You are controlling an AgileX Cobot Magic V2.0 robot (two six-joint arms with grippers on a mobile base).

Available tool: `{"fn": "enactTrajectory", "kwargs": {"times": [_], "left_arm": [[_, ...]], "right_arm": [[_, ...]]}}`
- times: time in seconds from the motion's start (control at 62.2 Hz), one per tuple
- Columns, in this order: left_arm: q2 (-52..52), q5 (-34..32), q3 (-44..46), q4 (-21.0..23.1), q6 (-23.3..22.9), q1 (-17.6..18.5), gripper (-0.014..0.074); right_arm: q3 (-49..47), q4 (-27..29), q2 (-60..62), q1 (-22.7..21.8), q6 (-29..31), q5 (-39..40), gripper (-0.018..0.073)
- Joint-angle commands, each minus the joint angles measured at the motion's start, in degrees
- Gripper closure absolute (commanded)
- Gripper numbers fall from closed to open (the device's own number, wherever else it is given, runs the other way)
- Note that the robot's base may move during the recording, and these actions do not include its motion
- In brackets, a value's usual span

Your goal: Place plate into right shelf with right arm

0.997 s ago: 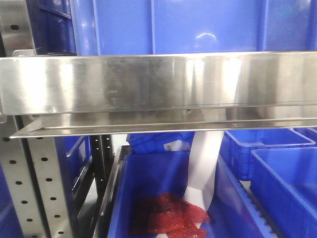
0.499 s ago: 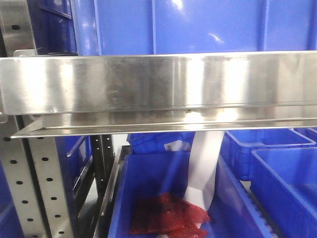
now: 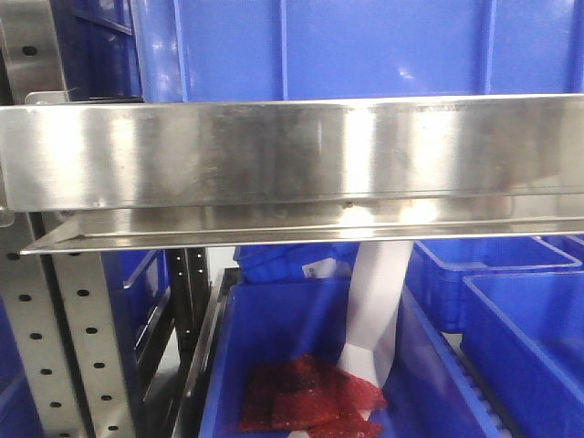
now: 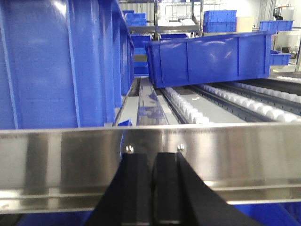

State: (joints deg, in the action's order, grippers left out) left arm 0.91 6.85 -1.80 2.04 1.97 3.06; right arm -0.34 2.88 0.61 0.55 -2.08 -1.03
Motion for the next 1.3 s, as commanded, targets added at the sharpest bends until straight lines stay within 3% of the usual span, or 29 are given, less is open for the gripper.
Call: {"fn": "enactTrajectory", "kwargs": {"times": [0.0, 0.257, 0.499, 1.287], "left_arm": [[0.39, -4.84, -0.57, 0.35, -0.16, -0.15, 0.0643], [0.39, -4.84, -0.57, 0.35, -0.16, -0.15, 0.0643], [0.39, -4.84, -0.57, 0.35, -0.16, -0.15, 0.0643], [0.39, -4.84, -0.57, 0.35, -0.16, -0.15, 0.0643]], "right_arm": [[-0.22, -0.50, 0.78, -0.34, 0.91, 6.29, 0.0504], [1.59, -0.97, 0.84, -0.34, 0.91, 8.54, 0.0504], [1.59, -0.97, 0.84, -0.34, 0.91, 4.39, 0.0504], [1.59, -1.08, 0.78, -0.34, 0.91, 4.21, 0.0504]]}}
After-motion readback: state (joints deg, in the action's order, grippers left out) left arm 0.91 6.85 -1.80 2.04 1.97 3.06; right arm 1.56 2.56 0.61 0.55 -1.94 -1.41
